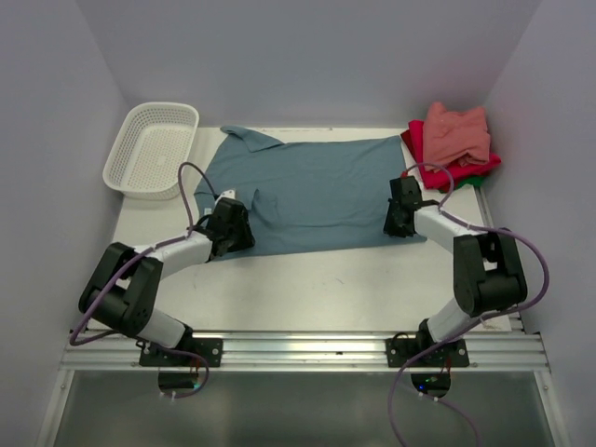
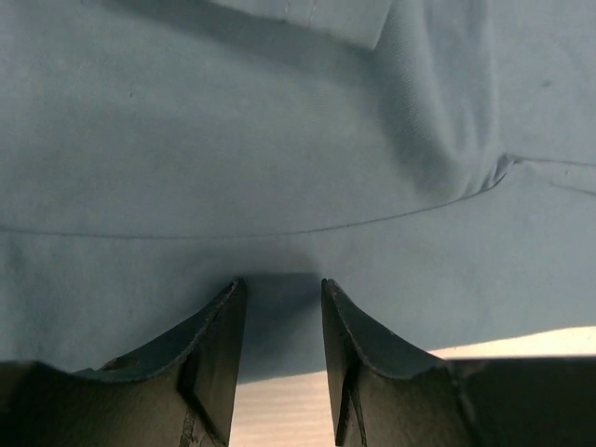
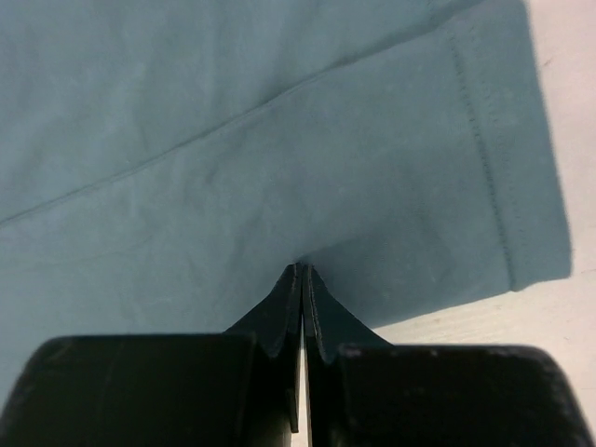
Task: Fold and stack the t-shirts
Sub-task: Fold the tshirt
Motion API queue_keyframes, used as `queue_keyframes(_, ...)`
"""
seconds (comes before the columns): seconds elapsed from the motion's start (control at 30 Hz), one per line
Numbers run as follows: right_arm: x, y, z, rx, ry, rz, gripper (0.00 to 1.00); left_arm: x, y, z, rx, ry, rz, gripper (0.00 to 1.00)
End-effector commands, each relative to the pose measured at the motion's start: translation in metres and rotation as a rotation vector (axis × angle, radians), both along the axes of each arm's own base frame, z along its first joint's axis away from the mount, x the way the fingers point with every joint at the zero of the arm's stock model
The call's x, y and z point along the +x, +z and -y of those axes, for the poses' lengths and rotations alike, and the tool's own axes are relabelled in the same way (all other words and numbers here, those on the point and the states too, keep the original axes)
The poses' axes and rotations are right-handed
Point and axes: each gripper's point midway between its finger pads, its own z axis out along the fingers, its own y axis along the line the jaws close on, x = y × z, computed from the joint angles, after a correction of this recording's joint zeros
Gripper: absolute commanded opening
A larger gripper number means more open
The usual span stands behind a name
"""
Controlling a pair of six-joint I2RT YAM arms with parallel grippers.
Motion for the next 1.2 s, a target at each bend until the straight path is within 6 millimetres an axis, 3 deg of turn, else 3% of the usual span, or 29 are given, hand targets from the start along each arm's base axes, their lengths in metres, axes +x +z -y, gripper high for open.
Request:
queue_keyframes(0.0, 0.002, -0.005, -0.016, 0.006, 0.077, -0.037, 0.00, 0.020, 0.000, 0.000, -0.016, 0.070, 0.071, 0.42)
queue_keyframes(0.17, -0.028, -0.009, -0.027, -0.082, 0.164, -0.149, 0.00, 0.012, 0.000, -0.009, 0.012, 0.104, 0.040, 0.41)
queue_keyframes(0.2, -0.035, -0.010, -0.039, -0.100, 0.206, -0.167, 0.00, 0.013, 0.008, -0.011, 0.013, 0.112, 0.059, 0.41)
queue_keyframes(0.33, -0.078, -0.019, -0.057, -0.194, 0.300, -0.302, 0.00, 0.021, 0.032, -0.024, 0.058, 0.161, 0.104, 0.43)
queue_keyframes(0.43, -0.090, -0.020, -0.065, -0.203, 0.316, -0.316, 0.00, 0.028, 0.048, -0.024, 0.068, 0.149, 0.125, 0.45)
queue_keyframes(0.6, -0.085, -0.007, -0.063, -0.215, 0.292, -0.281, 0.00, 0.018, 0.038, -0.021, 0.074, 0.103, 0.070, 0.43)
queue_keyframes(0.67, -0.077, 0.004, -0.065, -0.207, 0.288, -0.225, 0.00, 0.024, 0.055, -0.009, 0.026, 0.023, 0.148, 0.35)
queue_keyframes(0.7, -0.071, 0.013, -0.067, -0.196, 0.286, -0.191, 0.00, 0.021, 0.055, -0.008, 0.016, 0.009, 0.168, 0.20)
queue_keyframes(0.8, -0.048, 0.040, -0.072, -0.197, 0.281, -0.080, 0.00, 0.036, 0.081, -0.004, -0.001, -0.010, 0.282, 0.01)
queue_keyframes(0.93, -0.018, 0.062, -0.082, -0.204, 0.281, 0.005, 0.00, 0.055, 0.083, -0.010, 0.083, 0.020, 0.254, 0.00)
queue_keyframes(0.97, -0.013, 0.061, -0.085, -0.205, 0.281, 0.005, 0.00, 0.063, 0.073, -0.018, 0.129, 0.052, 0.229, 0.05)
queue_keyframes(1.0, -0.006, 0.067, -0.092, -0.183, 0.285, 0.022, 0.05, 0.074, 0.083, -0.017, 0.139, 0.071, 0.250, 0.26)
queue_keyframes(1.07, 0.003, 0.071, -0.102, -0.158, 0.298, 0.033, 0.21, 0.087, 0.079, -0.020, 0.177, 0.085, 0.249, 0.49)
queue_keyframes(1.1, 0.003, 0.072, -0.104, -0.149, 0.300, 0.033, 0.22, 0.097, 0.087, -0.018, 0.180, 0.091, 0.269, 0.64)
queue_keyframes(1.17, 0.004, 0.074, -0.108, -0.129, 0.306, 0.041, 0.25, 0.106, 0.080, -0.021, 0.233, 0.093, 0.250, 0.71)
